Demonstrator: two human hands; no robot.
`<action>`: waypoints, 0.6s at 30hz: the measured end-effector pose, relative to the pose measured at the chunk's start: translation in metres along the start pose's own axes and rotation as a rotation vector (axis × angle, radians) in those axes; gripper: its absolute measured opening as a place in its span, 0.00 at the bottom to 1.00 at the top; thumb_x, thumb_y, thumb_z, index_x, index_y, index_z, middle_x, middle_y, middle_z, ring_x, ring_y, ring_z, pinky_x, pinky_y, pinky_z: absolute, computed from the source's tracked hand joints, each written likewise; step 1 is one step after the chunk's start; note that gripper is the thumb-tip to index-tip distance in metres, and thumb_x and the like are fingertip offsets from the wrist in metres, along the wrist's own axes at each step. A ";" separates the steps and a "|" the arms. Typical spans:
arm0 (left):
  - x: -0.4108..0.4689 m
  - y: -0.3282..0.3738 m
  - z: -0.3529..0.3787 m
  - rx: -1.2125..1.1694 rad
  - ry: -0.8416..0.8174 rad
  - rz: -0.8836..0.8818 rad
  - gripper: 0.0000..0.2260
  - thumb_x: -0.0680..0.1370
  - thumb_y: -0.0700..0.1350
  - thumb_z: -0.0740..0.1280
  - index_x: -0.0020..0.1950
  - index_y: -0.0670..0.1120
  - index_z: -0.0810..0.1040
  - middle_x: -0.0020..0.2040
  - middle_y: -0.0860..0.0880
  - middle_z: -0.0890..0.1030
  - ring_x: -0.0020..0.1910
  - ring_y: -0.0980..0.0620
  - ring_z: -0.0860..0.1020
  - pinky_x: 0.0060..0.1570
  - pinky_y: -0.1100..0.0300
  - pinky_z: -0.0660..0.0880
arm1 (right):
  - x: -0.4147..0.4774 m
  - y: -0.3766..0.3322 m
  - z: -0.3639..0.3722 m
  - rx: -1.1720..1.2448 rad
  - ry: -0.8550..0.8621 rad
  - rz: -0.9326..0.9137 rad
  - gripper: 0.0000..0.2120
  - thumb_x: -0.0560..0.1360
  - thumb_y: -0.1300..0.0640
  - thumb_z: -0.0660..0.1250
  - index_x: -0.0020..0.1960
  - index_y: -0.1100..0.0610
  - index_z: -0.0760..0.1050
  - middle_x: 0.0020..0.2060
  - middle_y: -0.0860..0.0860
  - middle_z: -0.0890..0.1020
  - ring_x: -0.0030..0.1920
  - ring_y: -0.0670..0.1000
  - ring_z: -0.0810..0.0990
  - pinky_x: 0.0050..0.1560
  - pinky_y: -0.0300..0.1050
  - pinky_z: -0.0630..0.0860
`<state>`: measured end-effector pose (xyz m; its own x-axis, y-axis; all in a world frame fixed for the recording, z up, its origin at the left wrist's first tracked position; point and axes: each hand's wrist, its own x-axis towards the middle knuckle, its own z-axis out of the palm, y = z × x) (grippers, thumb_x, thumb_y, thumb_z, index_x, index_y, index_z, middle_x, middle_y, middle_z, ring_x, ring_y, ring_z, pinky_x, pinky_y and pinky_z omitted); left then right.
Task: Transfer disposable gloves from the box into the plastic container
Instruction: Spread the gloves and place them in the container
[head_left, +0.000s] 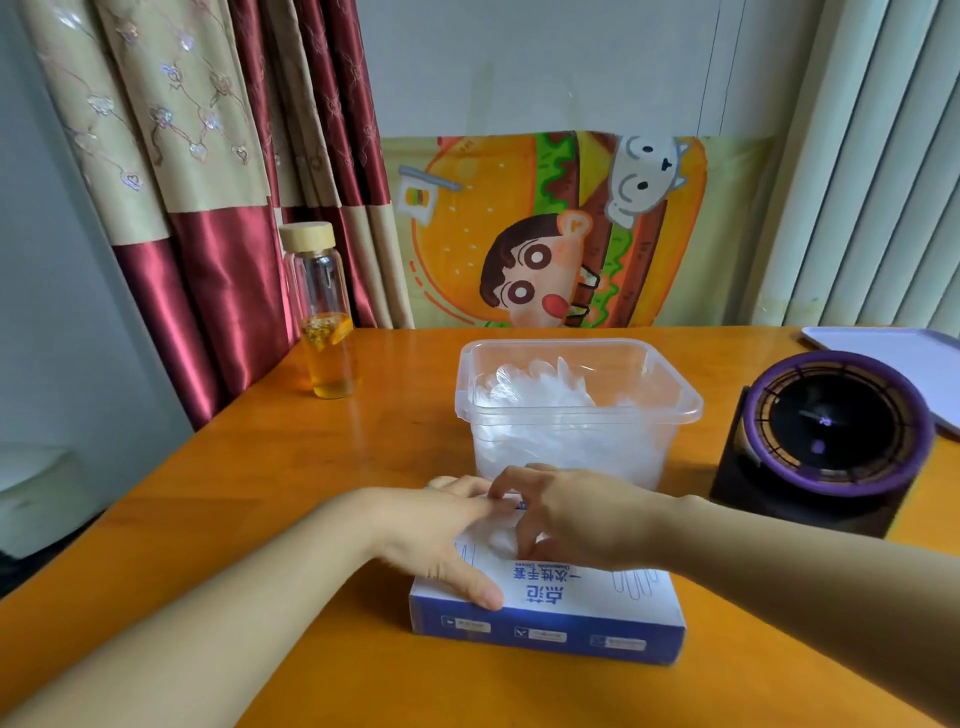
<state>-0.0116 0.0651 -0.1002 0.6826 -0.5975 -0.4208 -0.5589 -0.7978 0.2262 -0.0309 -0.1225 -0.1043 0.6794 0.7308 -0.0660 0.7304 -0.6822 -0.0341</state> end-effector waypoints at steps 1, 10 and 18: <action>-0.001 0.000 0.000 0.001 0.000 -0.001 0.41 0.71 0.65 0.69 0.77 0.62 0.49 0.77 0.62 0.48 0.76 0.53 0.48 0.73 0.51 0.54 | -0.001 -0.001 -0.002 -0.001 0.003 -0.004 0.09 0.77 0.54 0.66 0.55 0.49 0.81 0.71 0.45 0.63 0.67 0.47 0.66 0.59 0.42 0.74; -0.001 0.001 0.001 0.033 -0.016 -0.036 0.43 0.71 0.66 0.67 0.78 0.61 0.45 0.78 0.59 0.43 0.77 0.52 0.44 0.74 0.50 0.52 | -0.011 0.008 -0.003 -0.157 -0.075 -0.024 0.22 0.79 0.53 0.64 0.70 0.38 0.67 0.76 0.44 0.50 0.73 0.50 0.57 0.67 0.46 0.65; -0.004 0.003 0.001 0.015 -0.005 -0.014 0.42 0.72 0.64 0.68 0.77 0.61 0.47 0.78 0.60 0.45 0.77 0.51 0.46 0.74 0.49 0.53 | -0.001 0.010 0.009 -0.049 0.122 -0.108 0.09 0.77 0.51 0.65 0.55 0.47 0.81 0.70 0.49 0.67 0.69 0.51 0.66 0.58 0.51 0.76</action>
<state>-0.0163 0.0650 -0.0987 0.6879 -0.5859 -0.4285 -0.5565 -0.8047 0.2069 -0.0248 -0.1301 -0.1134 0.5981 0.7994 0.0568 0.8002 -0.5996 0.0139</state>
